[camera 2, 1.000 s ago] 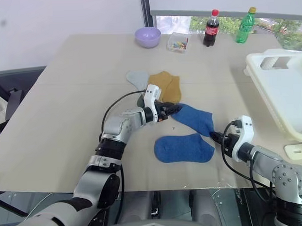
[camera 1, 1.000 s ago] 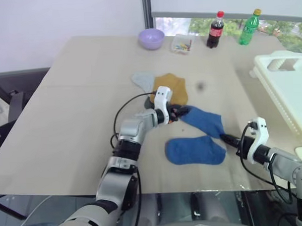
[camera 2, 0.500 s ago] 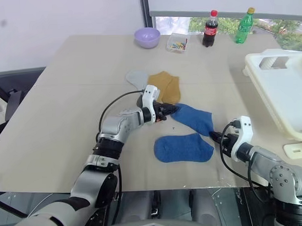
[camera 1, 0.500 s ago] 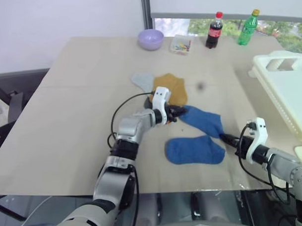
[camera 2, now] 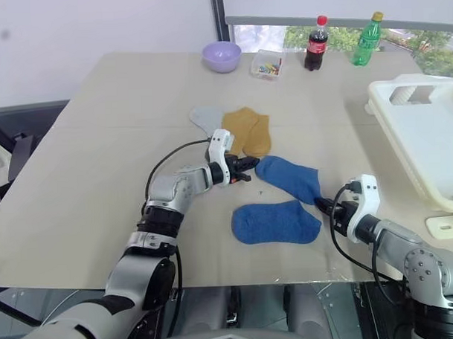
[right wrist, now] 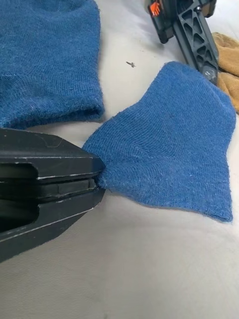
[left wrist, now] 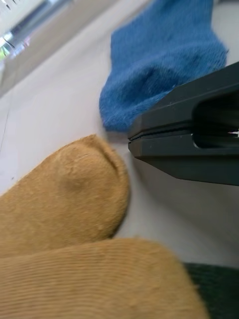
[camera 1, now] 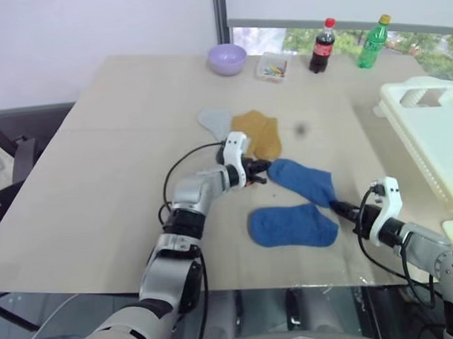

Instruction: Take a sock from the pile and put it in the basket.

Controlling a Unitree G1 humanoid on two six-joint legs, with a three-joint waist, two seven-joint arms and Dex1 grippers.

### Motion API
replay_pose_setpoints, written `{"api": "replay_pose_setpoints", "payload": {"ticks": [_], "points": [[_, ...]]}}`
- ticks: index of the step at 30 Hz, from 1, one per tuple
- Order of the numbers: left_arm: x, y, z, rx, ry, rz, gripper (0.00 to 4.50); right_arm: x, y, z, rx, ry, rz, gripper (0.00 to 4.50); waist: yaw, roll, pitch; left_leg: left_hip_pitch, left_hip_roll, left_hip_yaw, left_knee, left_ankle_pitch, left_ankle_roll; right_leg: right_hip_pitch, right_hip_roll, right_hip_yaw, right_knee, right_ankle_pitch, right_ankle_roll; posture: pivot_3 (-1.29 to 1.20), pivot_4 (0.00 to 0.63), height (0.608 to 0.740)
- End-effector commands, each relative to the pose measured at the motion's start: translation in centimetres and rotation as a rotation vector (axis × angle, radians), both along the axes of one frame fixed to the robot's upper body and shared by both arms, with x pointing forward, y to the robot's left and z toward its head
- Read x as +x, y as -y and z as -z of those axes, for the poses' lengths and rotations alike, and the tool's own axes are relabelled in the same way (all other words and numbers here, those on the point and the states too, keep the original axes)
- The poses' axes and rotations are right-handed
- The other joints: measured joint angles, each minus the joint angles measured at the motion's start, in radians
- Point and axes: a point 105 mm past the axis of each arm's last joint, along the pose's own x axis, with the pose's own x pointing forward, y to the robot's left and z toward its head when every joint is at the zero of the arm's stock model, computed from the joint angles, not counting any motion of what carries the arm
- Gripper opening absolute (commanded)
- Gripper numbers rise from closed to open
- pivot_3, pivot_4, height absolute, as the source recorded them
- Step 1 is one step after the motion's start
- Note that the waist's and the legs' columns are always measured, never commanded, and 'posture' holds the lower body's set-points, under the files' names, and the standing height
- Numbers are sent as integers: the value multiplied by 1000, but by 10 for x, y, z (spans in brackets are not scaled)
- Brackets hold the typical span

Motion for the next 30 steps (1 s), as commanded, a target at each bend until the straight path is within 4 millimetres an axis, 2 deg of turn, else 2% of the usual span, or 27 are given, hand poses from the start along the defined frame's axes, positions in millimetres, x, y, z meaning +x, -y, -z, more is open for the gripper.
{"api": "replay_pose_setpoints", "payload": {"ticks": [1,2,3,4,6,7,12,24,27,30], "points": [[-13,2,5,-94,-76,52,45,1,2,-2,-32,21,1,0,0,0,0,0,0,0,0,0,0,0,0,0,0,0,0,0,150,729],[-13,1,4,-97,-76,48,45,1,2,-2,-35,22,-1,0,0,0,0,0,0,0,0,0,0,0,0,0,0,0,0,0,150,729],[-13,0,5,-90,-78,42,544,0,2,-1,-36,23,-3,0,0,0,0,0,0,0,0,0,0,0,0,0,0,0,0,0,150,729],[-12,-1,5,-85,-81,36,735,0,1,-1,-37,23,-4,0,0,0,0,0,0,0,0,0,0,0,0,0,0,0,0,0,150,729],[-12,-3,7,-75,-91,28,1711,0,1,0,-39,25,-5,0,1,0,0,0,0,0,0,0,0,0,0,0,0,0,0,0,150,729],[-13,-3,7,-73,-94,31,2040,0,1,0,-39,26,-6,0,1,0,0,0,0,0,0,0,0,0,0,0,0,0,0,0,150,729],[-19,0,15,-6,-82,65,2040,0,1,0,-42,30,-7,0,0,0,0,1,0,0,0,0,0,0,0,0,0,0,0,0,150,729],[-9,-8,35,395,116,79,2040,0,2,1,-52,37,-10,0,1,1,-10,1,0,0,0,0,0,1,0,0,0,0,0,0,150,729],[-6,-10,33,410,131,60,1312,0,2,1,-53,39,-10,0,1,2,-11,2,0,-1,0,0,0,1,0,0,0,-1,1,0,150,729],[-3,-12,30,424,154,40,113,0,4,1,-56,40,-7,0,1,2,-11,2,0,-1,0,0,0,0,0,0,0,-1,1,0,150,729]]}}
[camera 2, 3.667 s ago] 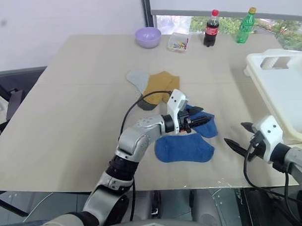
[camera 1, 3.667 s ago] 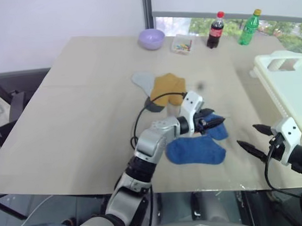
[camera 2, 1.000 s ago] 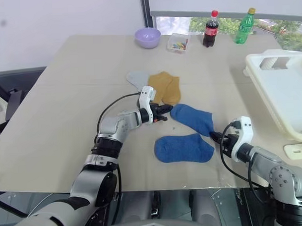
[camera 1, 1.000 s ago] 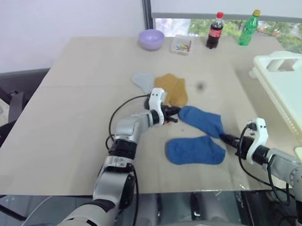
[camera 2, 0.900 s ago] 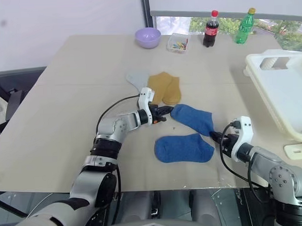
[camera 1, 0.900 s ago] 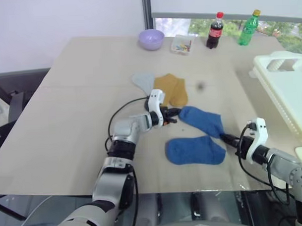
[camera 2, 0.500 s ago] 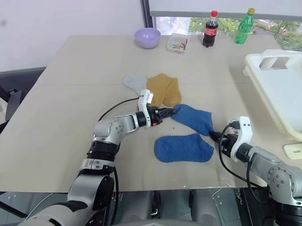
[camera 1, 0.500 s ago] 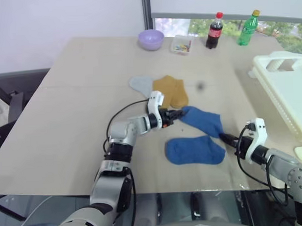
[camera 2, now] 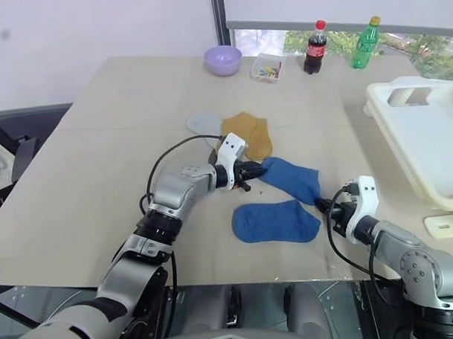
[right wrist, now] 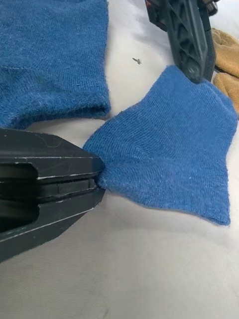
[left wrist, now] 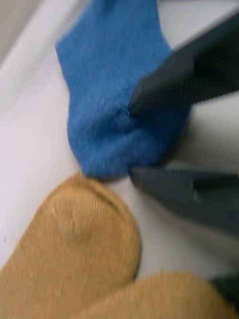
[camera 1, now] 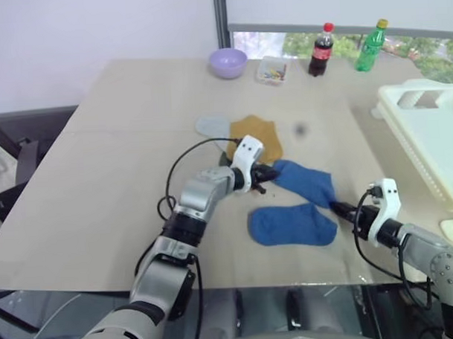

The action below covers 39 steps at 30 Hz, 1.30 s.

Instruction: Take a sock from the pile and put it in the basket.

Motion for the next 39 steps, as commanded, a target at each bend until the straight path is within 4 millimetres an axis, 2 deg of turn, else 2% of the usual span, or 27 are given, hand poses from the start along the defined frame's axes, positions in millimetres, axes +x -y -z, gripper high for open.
{"api": "replay_pose_setpoints", "payload": {"ticks": [1,4,7,12,19,22,26,34,39], "points": [[2,-18,21,84,-38,-76,46,0,5,-3,-18,17,6,0,0,0,0,0,0,0,0,0,0,0,0,0,0,0,0,0,150,729],[4,-13,6,9,-1,-81,46,0,5,-3,-19,18,4,0,0,0,0,-1,0,0,0,0,0,0,0,0,0,0,0,0,150,729],[1,-7,-14,-141,18,-71,46,1,4,-8,-22,39,-6,0,0,0,0,-1,0,0,0,0,0,0,0,0,0,0,0,0,150,729],[-19,-1,-43,-365,10,-8,46,4,3,-30,-28,113,-35,0,-1,-1,3,-4,0,1,-1,0,0,-4,0,0,-1,1,-3,0,150,729],[-45,-10,-64,-542,-35,41,46,0,-1,-61,-44,207,-114,0,0,-1,4,-5,0,0,-2,0,0,-5,0,0,-2,1,-3,0,150,729],[-56,-19,-63,-517,-41,21,46,-9,-6,-74,-38,237,-175,0,0,-1,4,-5,0,0,-2,0,0,-4,0,0,-2,1,-2,0,150,729],[-75,-28,-67,-515,-28,11,46,-26,-10,-79,-30,229,-250,0,0,-1,5,-5,0,0,-2,0,0,-4,0,0,-2,1,-3,0,150,729],[-131,-42,-53,-507,-19,-51,46,-58,-12,-65,-5,127,-321,0,0,-3,6,-4,0,0,-3,-1,0,-4,-1,1,-3,0,-2,0,150,729],[-161,-41,-34,-439,-60,-47,46,-59,-16,-58,4,107,-309,0,-1,-3,6,-2,1,1,-2,-1,0,-3,-1,2,-3,-1,1,0,150,729]]}}
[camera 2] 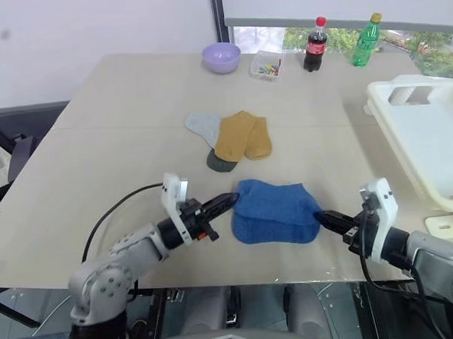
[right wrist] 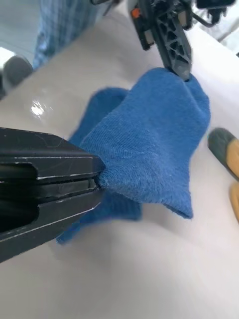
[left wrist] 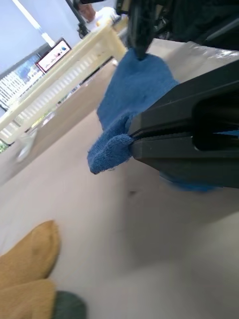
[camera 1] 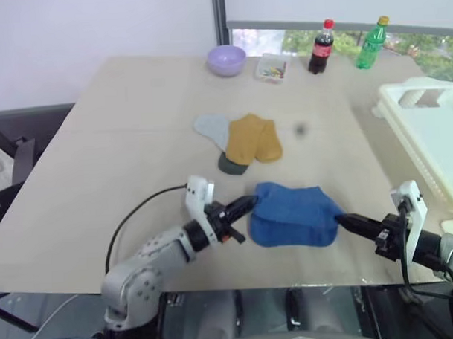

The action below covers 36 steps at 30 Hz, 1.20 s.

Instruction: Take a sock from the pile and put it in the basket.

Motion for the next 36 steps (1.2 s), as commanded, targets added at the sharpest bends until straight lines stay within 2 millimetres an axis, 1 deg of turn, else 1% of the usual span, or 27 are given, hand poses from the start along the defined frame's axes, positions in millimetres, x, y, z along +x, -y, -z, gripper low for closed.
{"api": "replay_pose_setpoints", "payload": {"ticks": [1,4,9,13,18,24,29,36], "points": [[-13,7,-9,-8,58,18,46,-2,-8,-6,12,35,-20,0,1,1,0,0,0,0,0,0,0,0,-1,0,0,0,0,0,150,729],[-15,7,-8,-23,57,-10,46,-4,-11,-3,11,17,-27,0,3,1,1,0,0,-1,0,0,0,-1,-2,-1,0,0,0,0,150,729],[-20,9,-1,-23,42,-39,46,-4,-9,2,-14,-18,-19,0,2,1,1,-3,-1,0,0,0,0,-2,-4,-1,-1,0,0,0,150,729],[-23,9,11,-15,-14,-69,46,-5,-2,8,-41,-55,1,0,2,0,1,-4,-1,0,-1,0,0,-3,-3,-1,-1,0,0,0,150,729],[-26,10,17,-22,-49,-86,46,-5,0,12,-62,-85,9,0,2,0,2,-4,-1,0,-1,0,0,-3,-4,-1,-1,0,1,0,150,729],[-27,11,21,-10,-34,-106,46,-2,3,15,-75,-90,25,0,2,1,3,-4,-1,0,-1,0,0,-3,-4,-2,-2,-1,1,0,150,729],[-20,12,11,-9,56,-129,46,-2,1,14,-69,-85,28,0,3,1,4,-5,-1,-1,-1,-1,0,-4,-4,-2,-2,-1,1,0,150,729],[-16,15,5,-15,63,-121,46,-4,1,15,-67,-88,34,0,3,2,4,-8,-1,-1,-1,0,0,-6,-4,-2,-2,-1,1,0,150,729]]}}
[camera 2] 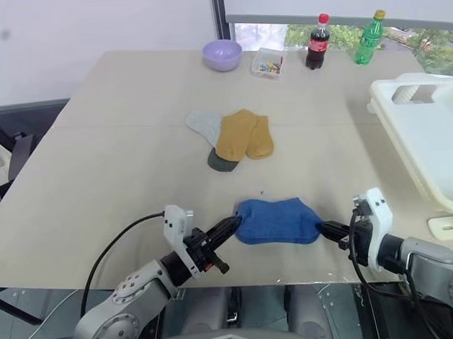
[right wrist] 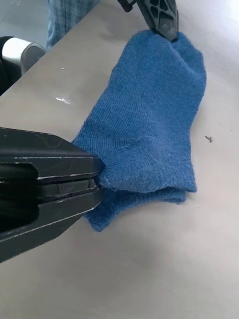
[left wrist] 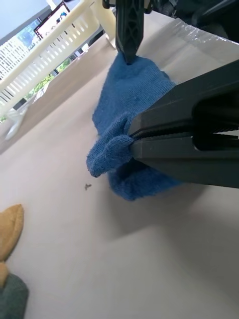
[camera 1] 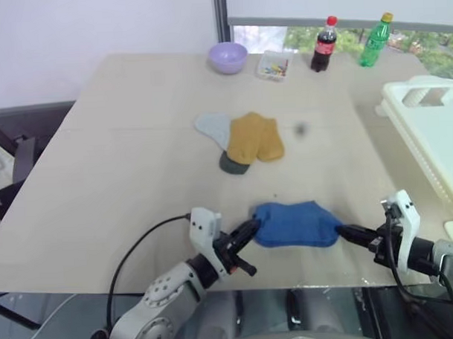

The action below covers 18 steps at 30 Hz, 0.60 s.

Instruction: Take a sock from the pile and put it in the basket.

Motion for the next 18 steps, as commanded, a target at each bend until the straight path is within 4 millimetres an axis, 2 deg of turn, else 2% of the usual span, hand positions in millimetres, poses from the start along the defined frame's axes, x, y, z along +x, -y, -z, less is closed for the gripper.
{"api": "replay_pose_setpoints", "payload": {"ticks": [1,10,13,17,18], "points": [[1,4,-10,-19,17,9,46,-3,-3,-5,9,21,-7,0,0,0,0,0,0,0,0,0,0,0,0,0,0,0,0,0,150,729],[1,3,0,21,-58,21,46,-9,-7,3,-7,-3,-24,0,0,0,0,-6,-1,0,0,0,0,-6,3,0,1,0,0,0,150,729],[1,3,0,24,-60,21,46,-5,-4,2,-14,18,1,0,0,0,0,-6,-1,0,1,0,0,-6,4,1,1,0,0,0,150,729],[-1,1,3,23,-72,19,46,3,2,-8,-33,121,0,0,0,0,0,-6,-1,0,2,0,0,-6,4,1,1,0,0,0,150,729],[-1,1,3,23,-74,18,16,2,2,-10,-35,129,-18,281,0,0,0,-6,-1,0,2,0,0,-6,4,1,1,0,0,0,150,729]]}}
